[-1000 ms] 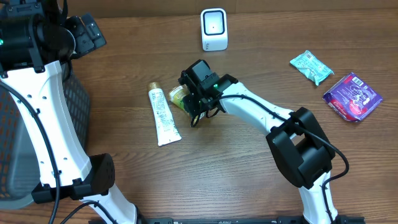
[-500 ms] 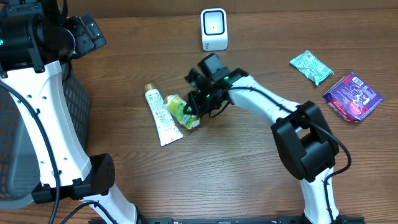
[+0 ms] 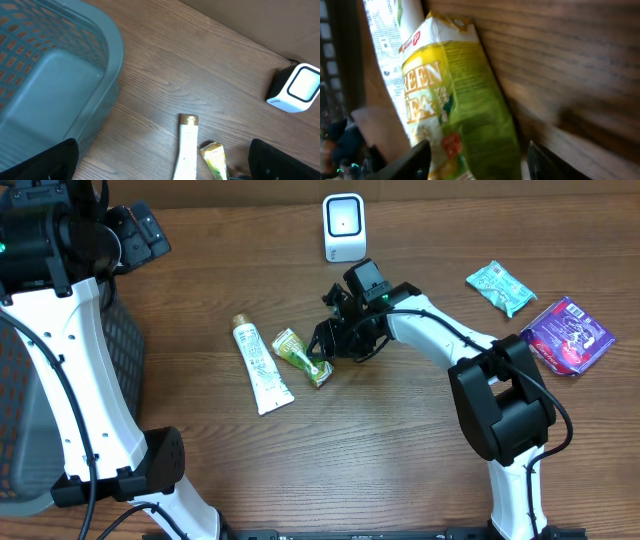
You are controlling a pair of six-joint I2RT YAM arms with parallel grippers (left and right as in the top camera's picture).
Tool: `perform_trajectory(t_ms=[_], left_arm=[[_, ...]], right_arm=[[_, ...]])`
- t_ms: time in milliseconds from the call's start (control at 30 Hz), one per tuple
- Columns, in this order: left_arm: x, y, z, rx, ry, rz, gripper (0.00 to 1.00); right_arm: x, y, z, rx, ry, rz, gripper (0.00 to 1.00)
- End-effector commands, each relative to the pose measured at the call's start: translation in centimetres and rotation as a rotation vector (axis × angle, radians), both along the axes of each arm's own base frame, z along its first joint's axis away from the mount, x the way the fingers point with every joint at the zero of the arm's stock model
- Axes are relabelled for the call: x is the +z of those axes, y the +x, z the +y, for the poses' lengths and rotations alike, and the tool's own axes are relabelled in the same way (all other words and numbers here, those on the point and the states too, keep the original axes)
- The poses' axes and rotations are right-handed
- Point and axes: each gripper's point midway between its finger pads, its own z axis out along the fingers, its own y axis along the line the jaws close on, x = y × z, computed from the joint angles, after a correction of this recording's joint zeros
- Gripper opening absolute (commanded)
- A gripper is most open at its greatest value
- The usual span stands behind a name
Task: Scan the item barcode
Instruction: 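Move the right gripper to the green tea pack beside the tube, then grasp the Pokka Green Tea pack and lift it toward the scanner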
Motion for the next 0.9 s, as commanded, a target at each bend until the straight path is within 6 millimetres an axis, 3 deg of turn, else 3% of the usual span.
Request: perform_trajectory(t_ms=[0, 233, 333, 567, 867], left_arm=[[-0.2, 0.1, 0.1, 0.012, -0.012, 0.003, 0.99], [-0.2, 0.1, 0.1, 0.012, -0.012, 0.003, 1.00], [-0.2, 0.1, 0.1, 0.012, -0.012, 0.003, 1.00], [-0.2, 0.1, 0.1, 0.012, -0.012, 0.003, 0.99], [-0.2, 0.1, 0.1, 0.012, -0.012, 0.003, 1.00]], right_arm=[[1.0, 1.6, -0.1, 0.118, -0.017, -0.187, 0.69], [5.6, 4.0, 0.3, 0.312, -0.027, -0.428, 0.88], [6.1, 3.8, 1.2, 0.385, -0.041, -0.495, 0.97], [3.8, 2.9, 2.4, 0.449, -0.066, -0.492, 0.97], [0.0, 1.2, 4.1, 0.496, -0.042, -0.417, 0.88]])
